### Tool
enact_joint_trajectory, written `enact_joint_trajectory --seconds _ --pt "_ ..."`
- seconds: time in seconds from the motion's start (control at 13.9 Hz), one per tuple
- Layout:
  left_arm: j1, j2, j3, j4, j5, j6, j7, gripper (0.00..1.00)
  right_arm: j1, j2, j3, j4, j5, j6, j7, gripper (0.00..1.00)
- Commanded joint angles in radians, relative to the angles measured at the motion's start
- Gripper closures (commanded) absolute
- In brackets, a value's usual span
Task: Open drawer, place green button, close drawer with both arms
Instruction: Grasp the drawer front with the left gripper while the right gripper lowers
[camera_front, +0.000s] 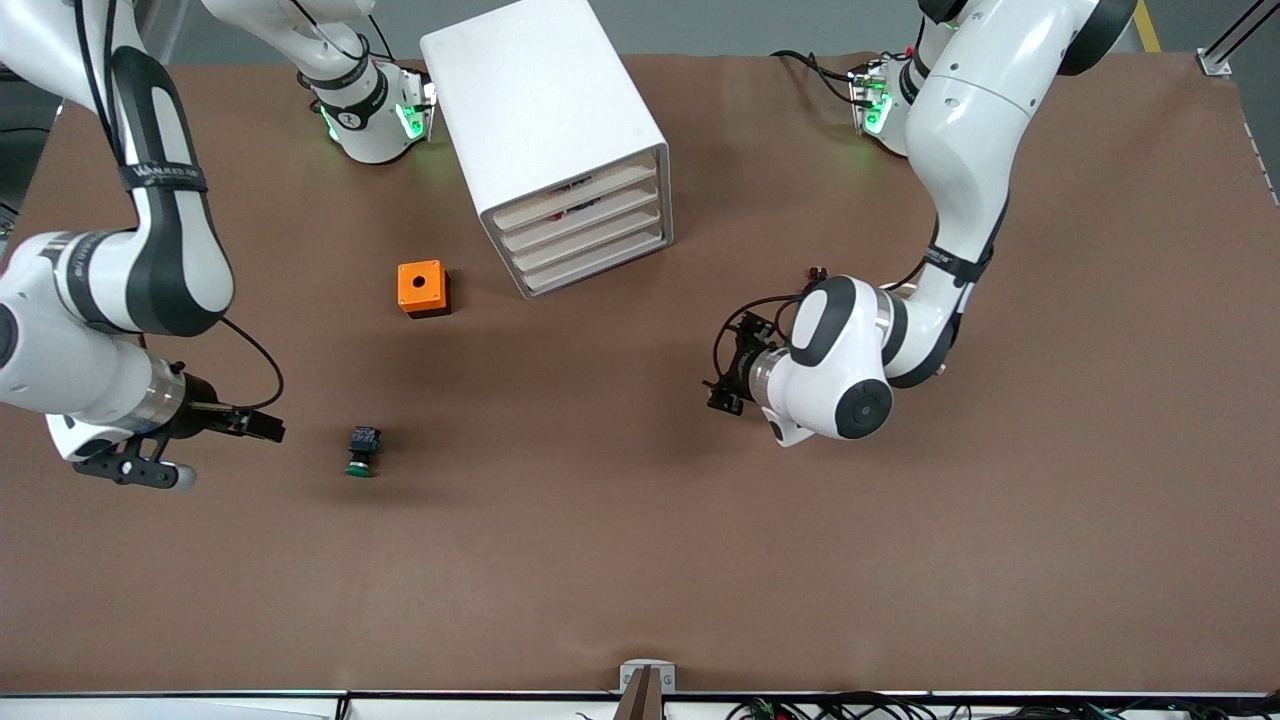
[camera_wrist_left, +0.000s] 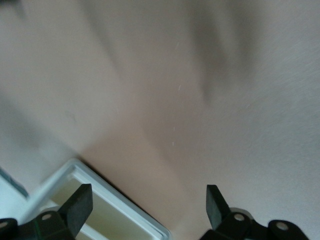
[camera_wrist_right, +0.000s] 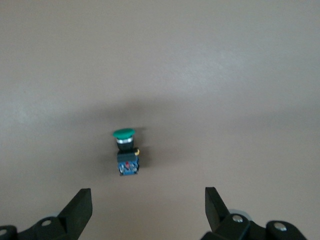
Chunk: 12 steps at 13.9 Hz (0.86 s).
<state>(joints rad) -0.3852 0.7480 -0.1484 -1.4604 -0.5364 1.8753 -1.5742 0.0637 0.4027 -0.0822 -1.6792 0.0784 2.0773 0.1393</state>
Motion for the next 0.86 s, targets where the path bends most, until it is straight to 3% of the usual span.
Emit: enact_joint_trajectory --seconds 0.0,0.14,0.58,0.79 --pt "-0.011 0.016 0.003 0.000 -0.062 -0.013 -0.134 0.01 0.039 0.042 -0.002 -0.019 0.018 0.090 0.078 0.00" --pt "-0.070 0.049 -0.002 -0.003 -0.135 -0.013 -0.248 0.07 0.062 0.086 -0.002 -0.019 0.018 0.144 0.126 0.00" --pt "-0.171 0.126 -0.010 0.000 -0.385 -0.013 -0.616 0.07 0.079 0.156 -0.004 -0.096 0.014 0.322 0.115 0.00" --pt "-0.247 0.131 -0.010 -0.001 -0.436 -0.021 -0.754 0.21 0.080 0.194 -0.004 -0.091 0.012 0.358 0.117 0.00"
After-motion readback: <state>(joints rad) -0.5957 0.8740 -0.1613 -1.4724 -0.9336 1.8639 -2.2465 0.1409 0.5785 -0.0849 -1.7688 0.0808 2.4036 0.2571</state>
